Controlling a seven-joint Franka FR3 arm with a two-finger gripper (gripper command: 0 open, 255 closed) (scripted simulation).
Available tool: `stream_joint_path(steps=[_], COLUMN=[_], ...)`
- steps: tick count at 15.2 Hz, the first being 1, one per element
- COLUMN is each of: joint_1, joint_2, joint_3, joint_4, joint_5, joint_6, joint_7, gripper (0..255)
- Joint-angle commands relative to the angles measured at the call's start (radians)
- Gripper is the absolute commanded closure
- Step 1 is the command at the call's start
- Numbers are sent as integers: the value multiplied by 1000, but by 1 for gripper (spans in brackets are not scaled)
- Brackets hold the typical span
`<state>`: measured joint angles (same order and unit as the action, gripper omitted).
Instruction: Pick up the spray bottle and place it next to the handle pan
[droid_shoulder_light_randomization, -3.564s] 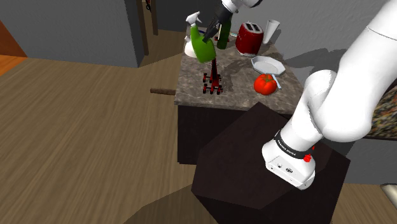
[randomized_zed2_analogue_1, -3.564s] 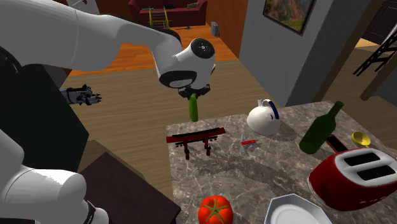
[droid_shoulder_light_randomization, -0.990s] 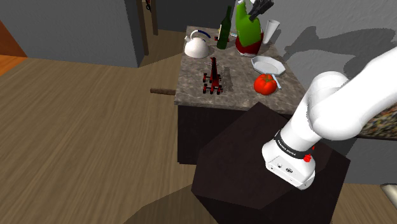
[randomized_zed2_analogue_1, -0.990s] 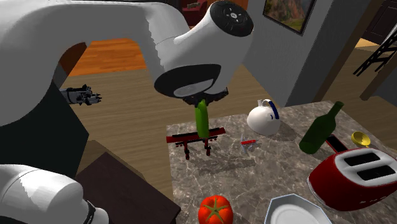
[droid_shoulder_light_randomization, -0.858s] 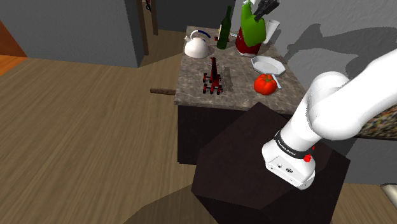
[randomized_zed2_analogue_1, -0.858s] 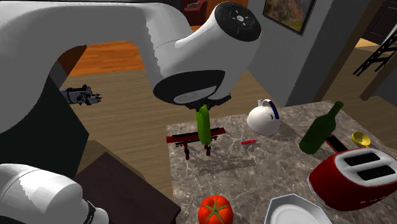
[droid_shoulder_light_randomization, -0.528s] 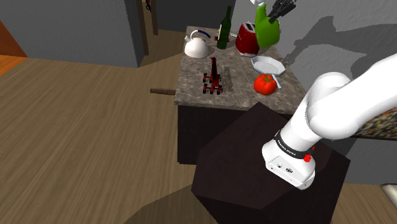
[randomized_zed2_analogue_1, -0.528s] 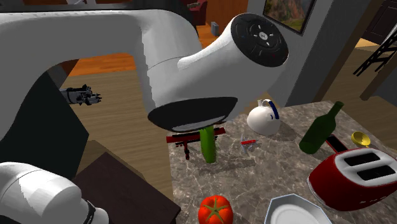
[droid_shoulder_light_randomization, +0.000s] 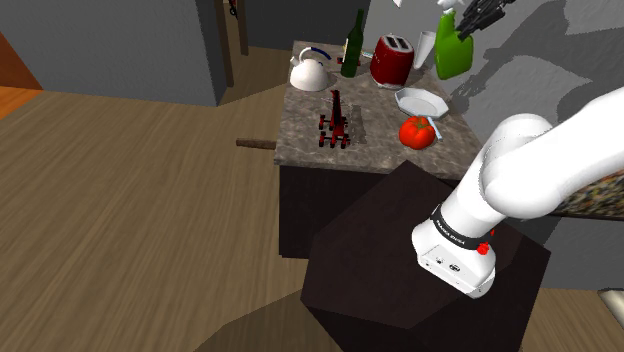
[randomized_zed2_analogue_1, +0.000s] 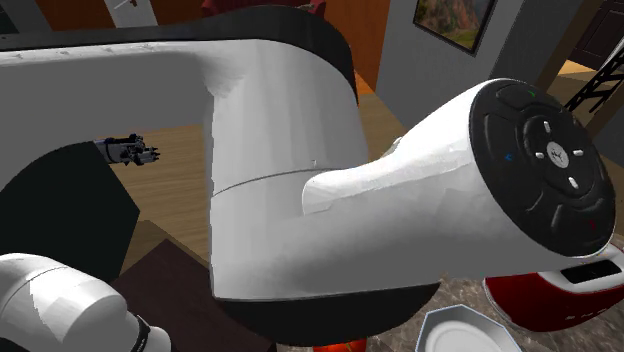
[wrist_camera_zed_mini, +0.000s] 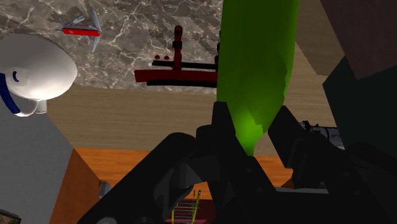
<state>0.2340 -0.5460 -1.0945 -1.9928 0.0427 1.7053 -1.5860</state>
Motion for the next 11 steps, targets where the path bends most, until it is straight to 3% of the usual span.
stream_joint_path(steps=[1, 6, 11], joint_1=[1, 49, 157], joint_2=[-2, 8, -2], joint_3=[-43, -188, -368], joint_4=[31, 141, 284], joint_5=[-14, -42, -83], joint_6=[-34, -118, -207], joint_7=[-38, -135, -219], gripper=[255, 255, 255])
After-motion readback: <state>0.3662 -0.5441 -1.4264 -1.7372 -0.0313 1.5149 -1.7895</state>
